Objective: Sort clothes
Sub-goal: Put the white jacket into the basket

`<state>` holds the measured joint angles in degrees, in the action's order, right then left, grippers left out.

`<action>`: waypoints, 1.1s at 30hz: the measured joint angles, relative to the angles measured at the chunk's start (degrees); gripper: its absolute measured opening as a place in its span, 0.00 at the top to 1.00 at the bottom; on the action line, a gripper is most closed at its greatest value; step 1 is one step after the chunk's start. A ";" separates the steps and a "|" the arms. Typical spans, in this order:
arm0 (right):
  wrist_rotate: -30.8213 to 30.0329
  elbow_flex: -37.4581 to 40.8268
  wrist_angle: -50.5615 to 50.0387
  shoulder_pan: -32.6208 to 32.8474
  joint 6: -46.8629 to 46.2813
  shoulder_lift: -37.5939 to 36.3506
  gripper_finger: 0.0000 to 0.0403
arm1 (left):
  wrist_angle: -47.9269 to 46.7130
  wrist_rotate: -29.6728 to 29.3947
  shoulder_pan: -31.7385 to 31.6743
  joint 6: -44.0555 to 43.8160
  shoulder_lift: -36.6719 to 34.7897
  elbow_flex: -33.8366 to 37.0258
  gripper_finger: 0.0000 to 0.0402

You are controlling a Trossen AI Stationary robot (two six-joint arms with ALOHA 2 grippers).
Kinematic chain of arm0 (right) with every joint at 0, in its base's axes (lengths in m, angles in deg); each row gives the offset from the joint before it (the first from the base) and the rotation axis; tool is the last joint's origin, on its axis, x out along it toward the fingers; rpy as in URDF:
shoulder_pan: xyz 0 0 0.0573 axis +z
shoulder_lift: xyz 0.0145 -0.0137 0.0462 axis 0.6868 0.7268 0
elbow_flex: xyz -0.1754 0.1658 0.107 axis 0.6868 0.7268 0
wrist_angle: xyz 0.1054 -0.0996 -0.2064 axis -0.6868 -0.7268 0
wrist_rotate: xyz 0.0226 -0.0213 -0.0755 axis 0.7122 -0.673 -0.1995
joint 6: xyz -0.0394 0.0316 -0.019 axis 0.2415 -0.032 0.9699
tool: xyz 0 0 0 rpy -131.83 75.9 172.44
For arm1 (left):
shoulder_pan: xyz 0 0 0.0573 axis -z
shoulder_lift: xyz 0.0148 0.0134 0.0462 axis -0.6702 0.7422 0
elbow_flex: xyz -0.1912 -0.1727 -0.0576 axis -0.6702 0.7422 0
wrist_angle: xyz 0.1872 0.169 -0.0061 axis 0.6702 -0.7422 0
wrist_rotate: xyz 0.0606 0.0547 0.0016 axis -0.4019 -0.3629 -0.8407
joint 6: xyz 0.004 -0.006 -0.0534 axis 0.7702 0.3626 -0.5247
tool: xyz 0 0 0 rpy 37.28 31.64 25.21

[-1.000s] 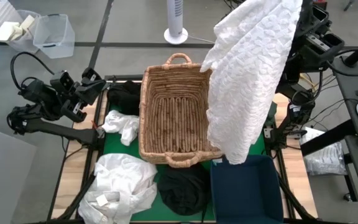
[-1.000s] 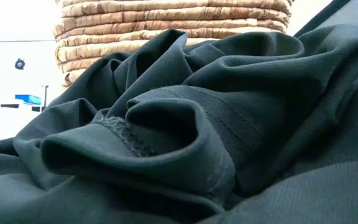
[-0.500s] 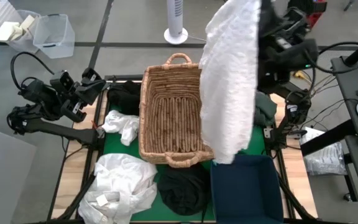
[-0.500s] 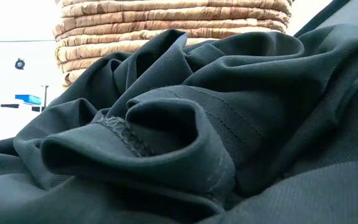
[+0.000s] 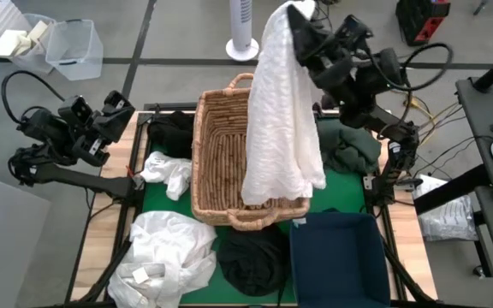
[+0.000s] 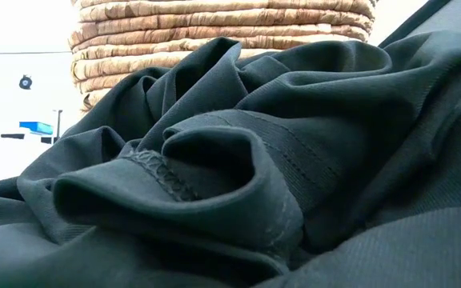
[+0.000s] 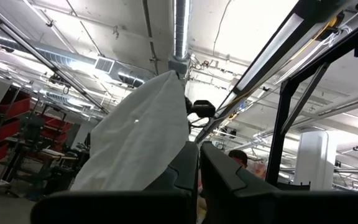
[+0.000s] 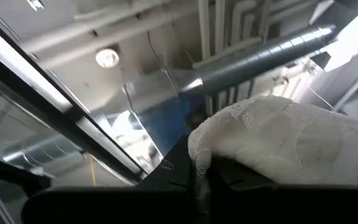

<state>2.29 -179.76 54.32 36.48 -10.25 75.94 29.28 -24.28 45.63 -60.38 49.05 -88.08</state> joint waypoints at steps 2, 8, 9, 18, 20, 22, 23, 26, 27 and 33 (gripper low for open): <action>-0.08 0.00 -2.91 -0.44 0.02 0.00 0.97 | 0.00 0.00 0.00 0.01 -0.26 0.00 1.00; -0.11 0.00 -14.10 -1.72 0.02 0.02 0.97 | -0.02 0.00 -0.02 0.03 -0.60 0.00 1.00; -0.11 0.00 -16.14 -1.77 0.03 0.02 0.97 | -0.02 0.00 -0.01 0.03 -0.60 0.00 1.00; 1.19 0.02 -33.06 -1.94 1.57 0.70 0.97 | -0.12 0.00 -0.02 0.05 -0.60 0.00 1.00; 2.28 0.02 -39.31 -2.01 1.61 0.72 0.97 | -0.14 0.00 0.00 0.05 -0.60 0.00 1.00; 3.01 0.02 -46.48 -2.01 2.33 0.72 0.97 | -0.15 0.00 0.01 0.05 -0.59 0.00 1.00; 3.05 0.02 -50.54 -2.01 2.80 0.72 0.97 | -0.17 0.00 -0.02 0.05 -0.60 0.00 1.00; 3.12 0.02 -62.32 -1.99 4.57 0.70 0.97 | -0.35 0.00 -0.02 0.05 -0.58 0.00 1.00; 3.12 0.02 -65.90 -1.99 5.08 0.70 0.97 | -0.58 0.00 -0.01 0.05 -0.58 0.00 1.00; 2.79 0.02 -84.35 -1.99 8.34 0.70 0.96 | -1.66 0.00 -0.01 0.07 -0.59 0.01 1.00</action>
<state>5.07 -179.74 -30.03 34.50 -1.91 76.64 27.62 -24.28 45.62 -60.31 48.45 -88.07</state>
